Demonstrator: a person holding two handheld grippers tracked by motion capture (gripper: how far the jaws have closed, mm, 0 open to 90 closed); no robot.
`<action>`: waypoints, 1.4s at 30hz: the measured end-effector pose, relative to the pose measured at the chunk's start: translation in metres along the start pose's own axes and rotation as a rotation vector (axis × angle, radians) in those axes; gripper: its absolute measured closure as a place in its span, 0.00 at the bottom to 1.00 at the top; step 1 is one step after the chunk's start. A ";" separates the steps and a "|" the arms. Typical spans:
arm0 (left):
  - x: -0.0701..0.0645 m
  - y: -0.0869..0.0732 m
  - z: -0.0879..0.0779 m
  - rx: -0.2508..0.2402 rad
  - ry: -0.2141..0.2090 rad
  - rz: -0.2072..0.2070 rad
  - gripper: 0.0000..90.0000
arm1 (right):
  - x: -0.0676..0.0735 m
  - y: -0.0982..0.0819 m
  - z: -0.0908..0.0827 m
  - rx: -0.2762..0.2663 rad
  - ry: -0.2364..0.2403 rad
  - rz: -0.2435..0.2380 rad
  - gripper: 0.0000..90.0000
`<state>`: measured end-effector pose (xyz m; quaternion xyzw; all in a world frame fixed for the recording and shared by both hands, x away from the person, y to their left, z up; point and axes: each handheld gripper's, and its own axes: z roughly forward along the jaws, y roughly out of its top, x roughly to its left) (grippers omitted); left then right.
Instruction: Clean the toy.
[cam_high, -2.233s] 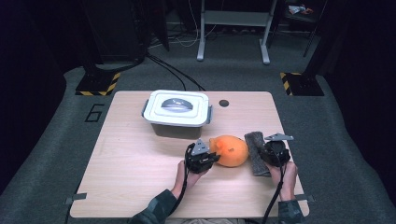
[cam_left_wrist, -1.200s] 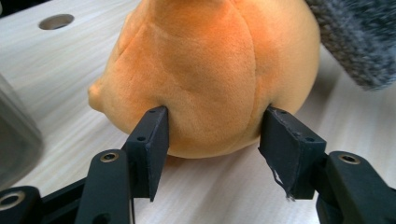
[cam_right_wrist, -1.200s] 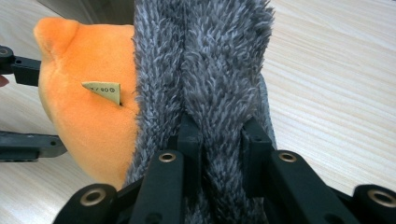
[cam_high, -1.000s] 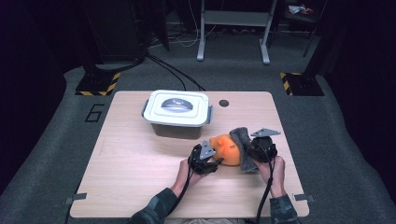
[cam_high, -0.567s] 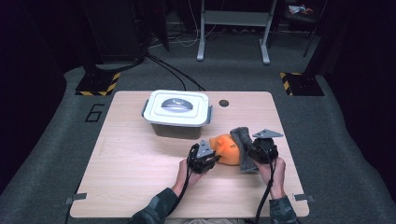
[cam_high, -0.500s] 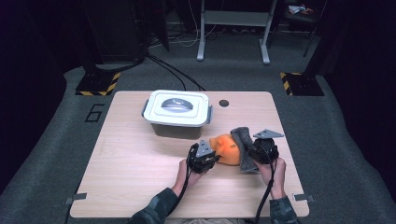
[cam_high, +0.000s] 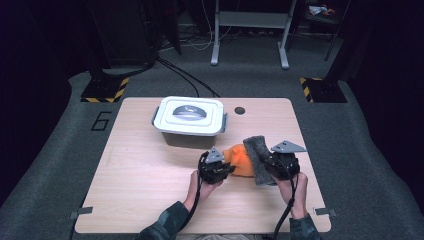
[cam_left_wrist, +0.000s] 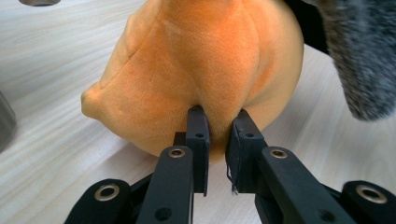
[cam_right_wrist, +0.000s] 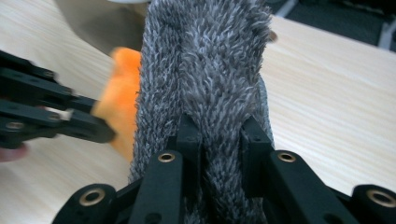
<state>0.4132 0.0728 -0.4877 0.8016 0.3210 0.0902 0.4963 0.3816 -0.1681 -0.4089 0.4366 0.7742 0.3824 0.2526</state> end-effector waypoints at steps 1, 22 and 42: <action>0.000 0.001 -0.001 0.004 -0.004 -0.002 0.89 | 0.004 0.002 -0.001 -0.001 0.006 -0.013 0.82; -0.004 0.005 -0.001 0.042 0.077 0.069 0.47 | 0.025 0.010 0.036 0.084 0.022 -0.080 0.83; 0.002 0.007 -0.007 -0.015 -0.084 -0.037 0.90 | 0.028 0.016 0.021 0.047 0.001 -0.109 0.83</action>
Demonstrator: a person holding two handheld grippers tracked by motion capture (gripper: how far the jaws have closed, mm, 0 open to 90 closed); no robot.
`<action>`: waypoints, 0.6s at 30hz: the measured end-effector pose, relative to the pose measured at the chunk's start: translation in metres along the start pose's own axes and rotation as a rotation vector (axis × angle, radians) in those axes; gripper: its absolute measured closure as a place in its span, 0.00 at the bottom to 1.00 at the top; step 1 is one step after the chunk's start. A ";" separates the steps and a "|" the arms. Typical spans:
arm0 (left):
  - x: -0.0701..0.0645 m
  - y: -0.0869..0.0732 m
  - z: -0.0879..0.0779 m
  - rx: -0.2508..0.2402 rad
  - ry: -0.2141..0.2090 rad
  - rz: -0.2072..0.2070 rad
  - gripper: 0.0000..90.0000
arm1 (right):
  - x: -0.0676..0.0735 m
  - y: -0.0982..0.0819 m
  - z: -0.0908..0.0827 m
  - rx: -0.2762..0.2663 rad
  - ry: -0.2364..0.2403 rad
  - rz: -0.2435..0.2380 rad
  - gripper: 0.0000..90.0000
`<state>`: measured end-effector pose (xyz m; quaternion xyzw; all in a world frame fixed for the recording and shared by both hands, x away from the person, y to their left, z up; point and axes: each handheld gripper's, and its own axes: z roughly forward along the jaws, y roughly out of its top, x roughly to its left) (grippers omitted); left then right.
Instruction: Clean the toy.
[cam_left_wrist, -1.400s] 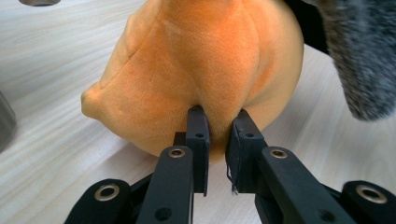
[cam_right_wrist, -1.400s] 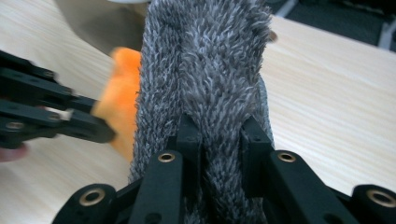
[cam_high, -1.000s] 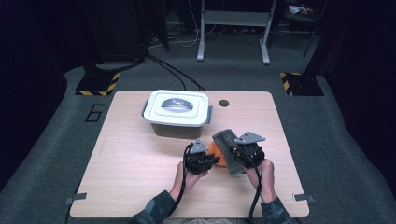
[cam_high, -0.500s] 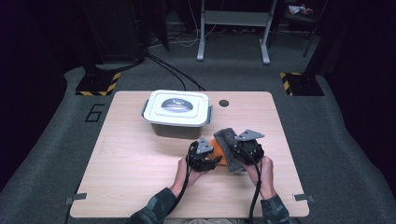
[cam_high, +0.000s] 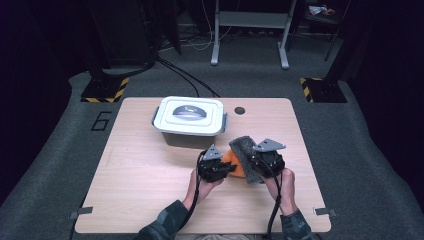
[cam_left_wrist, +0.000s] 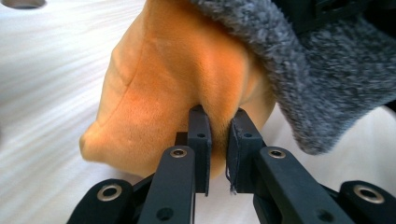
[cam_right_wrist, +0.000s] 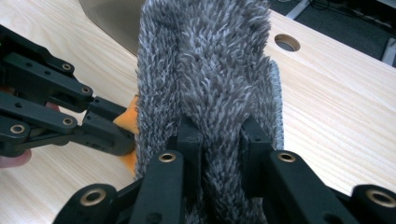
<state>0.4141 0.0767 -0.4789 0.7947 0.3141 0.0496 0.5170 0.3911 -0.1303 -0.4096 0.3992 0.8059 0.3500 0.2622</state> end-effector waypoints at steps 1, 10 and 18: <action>0.000 0.000 -0.001 0.001 -0.005 0.000 0.90 | 0.001 0.001 -0.001 0.001 -0.001 0.004 0.83; 0.006 -0.003 0.001 0.015 0.023 -0.028 0.89 | 0.007 0.001 0.013 0.034 -0.028 -0.015 0.83; 0.006 -0.004 0.002 0.009 0.026 -0.032 0.88 | -0.004 -0.005 0.011 0.031 -0.039 -0.002 0.83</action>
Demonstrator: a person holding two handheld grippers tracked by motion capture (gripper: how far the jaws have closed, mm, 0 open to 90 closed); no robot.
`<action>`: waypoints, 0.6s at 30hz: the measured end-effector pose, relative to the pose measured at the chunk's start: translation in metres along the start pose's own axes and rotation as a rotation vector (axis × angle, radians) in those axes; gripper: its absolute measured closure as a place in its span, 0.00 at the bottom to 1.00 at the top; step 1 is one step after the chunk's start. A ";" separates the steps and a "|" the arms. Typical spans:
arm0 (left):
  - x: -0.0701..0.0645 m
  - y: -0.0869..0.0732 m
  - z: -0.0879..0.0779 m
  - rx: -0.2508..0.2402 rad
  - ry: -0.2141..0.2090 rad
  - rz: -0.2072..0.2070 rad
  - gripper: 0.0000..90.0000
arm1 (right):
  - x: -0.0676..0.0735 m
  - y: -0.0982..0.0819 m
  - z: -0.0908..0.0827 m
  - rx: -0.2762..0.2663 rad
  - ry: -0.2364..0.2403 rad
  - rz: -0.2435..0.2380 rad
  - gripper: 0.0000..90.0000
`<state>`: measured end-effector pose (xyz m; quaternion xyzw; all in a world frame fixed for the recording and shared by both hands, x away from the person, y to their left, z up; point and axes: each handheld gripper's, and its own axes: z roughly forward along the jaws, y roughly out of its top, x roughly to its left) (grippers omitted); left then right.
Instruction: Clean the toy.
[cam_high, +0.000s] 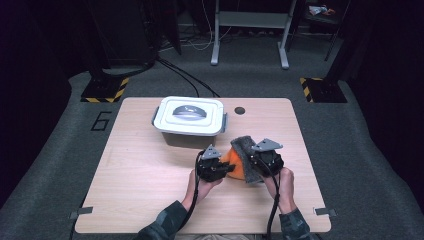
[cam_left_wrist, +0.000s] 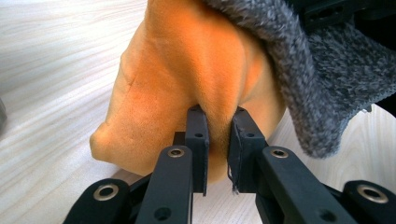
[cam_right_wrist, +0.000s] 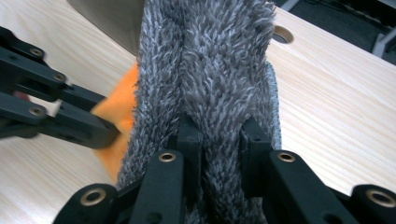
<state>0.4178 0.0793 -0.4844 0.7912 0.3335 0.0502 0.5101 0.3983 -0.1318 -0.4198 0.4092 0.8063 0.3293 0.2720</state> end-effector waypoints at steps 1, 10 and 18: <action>0.000 0.000 0.000 -0.003 0.001 -0.001 0.88 | -0.002 -0.002 0.000 0.001 -0.005 0.011 0.83; 0.001 -0.001 0.000 -0.008 0.001 0.000 0.88 | -0.032 -0.026 0.005 0.064 -0.052 0.101 0.83; 0.002 -0.001 0.000 -0.006 0.000 0.006 0.88 | -0.055 -0.054 0.031 0.177 -0.057 0.184 0.83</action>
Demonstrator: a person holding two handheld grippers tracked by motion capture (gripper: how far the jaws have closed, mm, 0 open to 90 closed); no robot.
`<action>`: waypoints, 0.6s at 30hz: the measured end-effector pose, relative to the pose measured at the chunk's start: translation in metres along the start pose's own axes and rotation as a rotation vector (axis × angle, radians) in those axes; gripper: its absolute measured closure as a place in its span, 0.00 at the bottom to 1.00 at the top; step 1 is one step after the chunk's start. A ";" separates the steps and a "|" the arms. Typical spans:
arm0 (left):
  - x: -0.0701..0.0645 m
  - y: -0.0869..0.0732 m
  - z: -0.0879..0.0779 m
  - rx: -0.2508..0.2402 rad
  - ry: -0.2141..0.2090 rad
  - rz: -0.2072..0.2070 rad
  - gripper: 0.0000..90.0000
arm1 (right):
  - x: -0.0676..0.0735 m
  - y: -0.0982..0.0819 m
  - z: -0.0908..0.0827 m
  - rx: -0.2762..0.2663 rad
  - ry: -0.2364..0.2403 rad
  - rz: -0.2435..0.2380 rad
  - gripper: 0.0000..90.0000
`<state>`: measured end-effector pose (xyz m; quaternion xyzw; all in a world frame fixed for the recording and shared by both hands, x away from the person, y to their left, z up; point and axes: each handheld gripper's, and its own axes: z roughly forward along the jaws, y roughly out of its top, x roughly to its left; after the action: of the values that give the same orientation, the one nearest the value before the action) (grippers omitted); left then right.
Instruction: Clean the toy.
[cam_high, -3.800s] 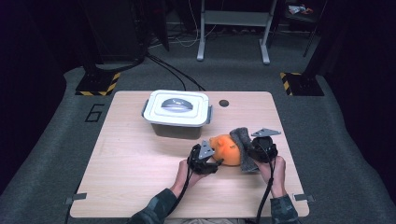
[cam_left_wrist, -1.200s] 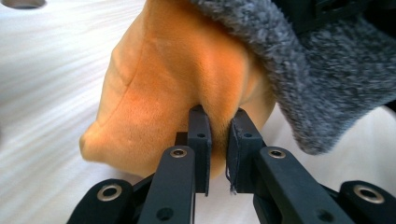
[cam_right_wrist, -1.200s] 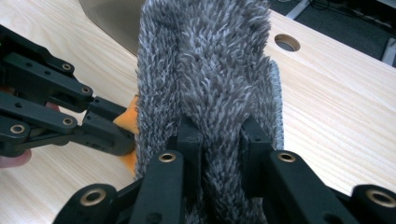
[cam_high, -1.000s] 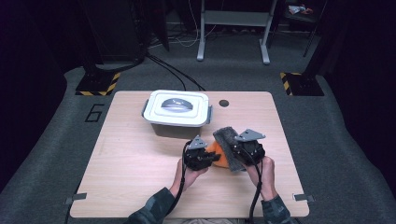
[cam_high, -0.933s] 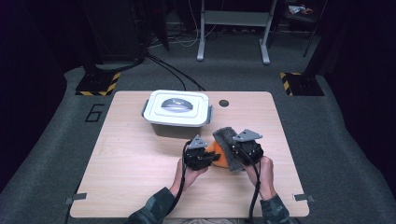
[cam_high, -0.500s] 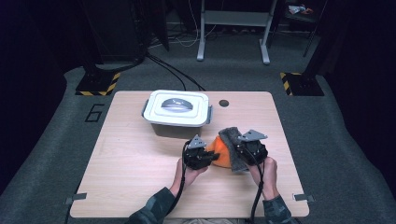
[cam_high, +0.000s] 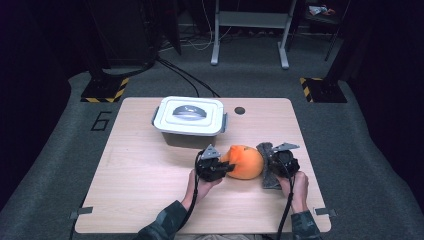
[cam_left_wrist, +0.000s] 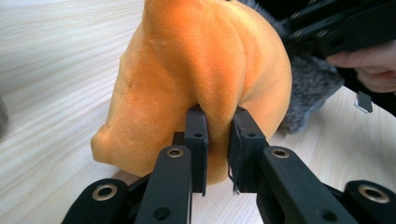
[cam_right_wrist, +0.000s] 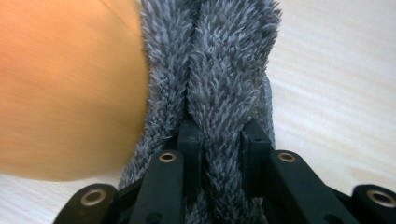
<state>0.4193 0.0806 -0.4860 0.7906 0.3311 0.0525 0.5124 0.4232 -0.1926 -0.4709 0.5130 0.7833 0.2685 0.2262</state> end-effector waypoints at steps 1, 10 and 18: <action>0.000 0.000 0.000 0.002 0.000 0.000 0.88 | -0.002 -0.002 0.003 0.006 0.002 0.006 0.83; 0.000 0.000 -0.001 -0.007 -0.003 -0.002 0.87 | -0.003 0.006 -0.032 -0.086 -0.024 0.009 0.83; -0.001 0.000 -0.001 -0.004 -0.003 0.007 0.87 | 0.031 0.027 -0.068 -0.212 0.066 -0.111 0.83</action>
<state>0.4180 0.0809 -0.4852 0.7908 0.3275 0.0538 0.5143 0.3875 -0.1679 -0.4046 0.4327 0.7848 0.3537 0.2677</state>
